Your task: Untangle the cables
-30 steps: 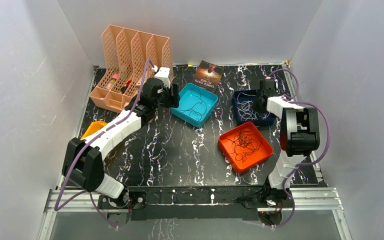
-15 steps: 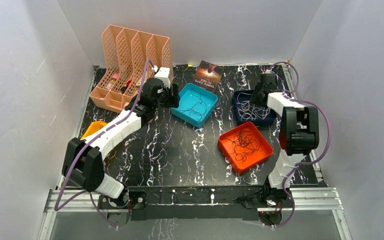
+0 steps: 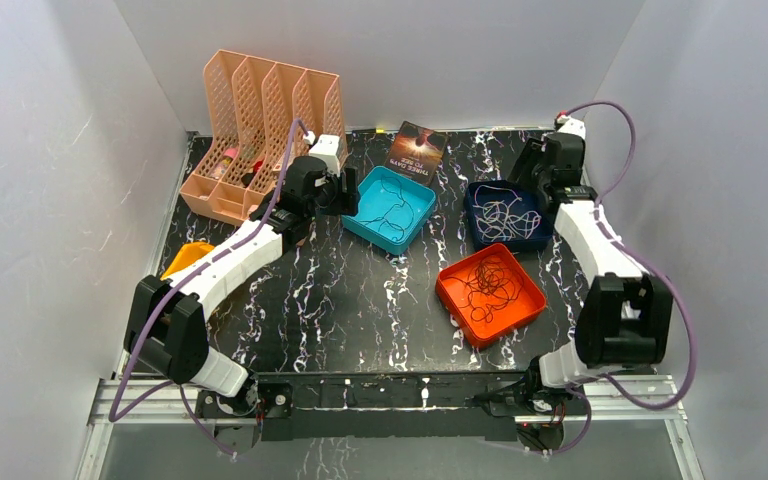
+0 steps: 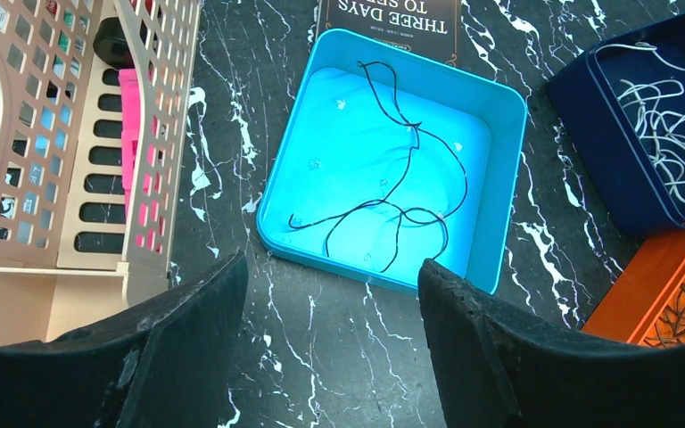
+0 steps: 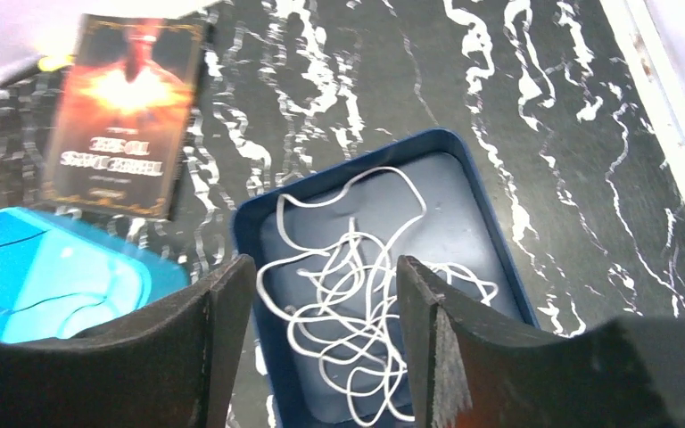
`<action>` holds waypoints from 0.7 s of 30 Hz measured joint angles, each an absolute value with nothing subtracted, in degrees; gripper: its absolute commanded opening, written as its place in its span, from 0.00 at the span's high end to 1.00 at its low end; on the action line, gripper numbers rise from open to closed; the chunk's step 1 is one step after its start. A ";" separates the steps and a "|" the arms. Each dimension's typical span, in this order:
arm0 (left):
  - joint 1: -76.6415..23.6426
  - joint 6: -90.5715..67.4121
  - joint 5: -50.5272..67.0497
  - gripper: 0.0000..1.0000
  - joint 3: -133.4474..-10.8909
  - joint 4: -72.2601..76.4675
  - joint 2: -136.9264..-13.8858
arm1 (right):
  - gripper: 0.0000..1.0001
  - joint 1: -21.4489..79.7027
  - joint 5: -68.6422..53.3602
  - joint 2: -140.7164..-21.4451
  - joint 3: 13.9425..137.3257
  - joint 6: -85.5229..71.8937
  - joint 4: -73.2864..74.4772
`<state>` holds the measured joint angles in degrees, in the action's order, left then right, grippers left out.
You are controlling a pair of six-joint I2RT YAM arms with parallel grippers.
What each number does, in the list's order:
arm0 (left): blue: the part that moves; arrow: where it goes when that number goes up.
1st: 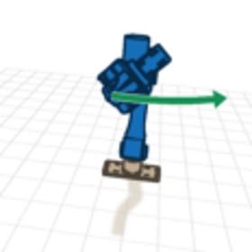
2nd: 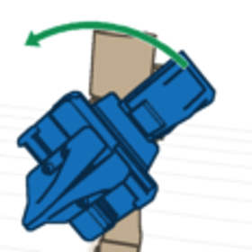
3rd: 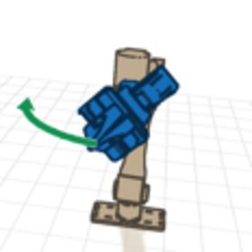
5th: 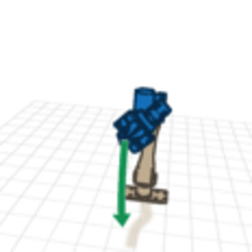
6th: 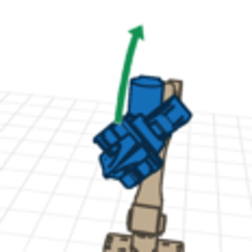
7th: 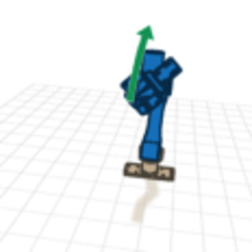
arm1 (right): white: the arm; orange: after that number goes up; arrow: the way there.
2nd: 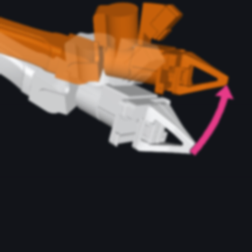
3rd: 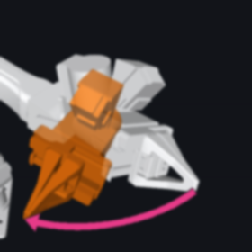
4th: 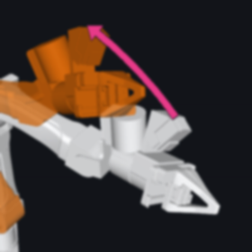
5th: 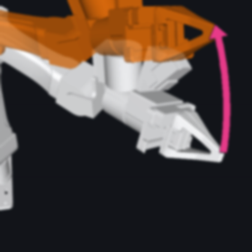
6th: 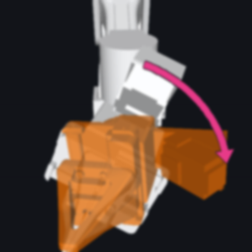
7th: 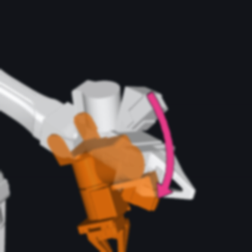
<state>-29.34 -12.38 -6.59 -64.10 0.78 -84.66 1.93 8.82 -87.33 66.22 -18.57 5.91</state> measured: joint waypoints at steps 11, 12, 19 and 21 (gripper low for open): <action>-29.34 -13.26 -6.57 0.24 -64.10 0.75 -84.53 | 0.09 6.13 -2.55 -70.91 61.04 -20.64 6.39; -29.34 -13.58 -6.55 0.21 -64.10 0.58 -84.36 | 0.09 7.57 -3.25 -69.69 60.93 -20.43 7.09; -29.34 -15.90 -7.01 0.09 -60.27 -3.51 -75.22 | 0.02 18.22 -4.45 -59.59 58.65 -15.92 11.40; -29.34 -16.34 -7.79 0.04 -59.27 -4.89 -71.46 | 0.02 20.60 -3.79 -57.04 58.19 -14.31 12.88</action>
<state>-29.34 -16.34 -7.79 -59.27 -4.89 -71.46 20.60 -3.79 -57.04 58.19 -14.31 12.88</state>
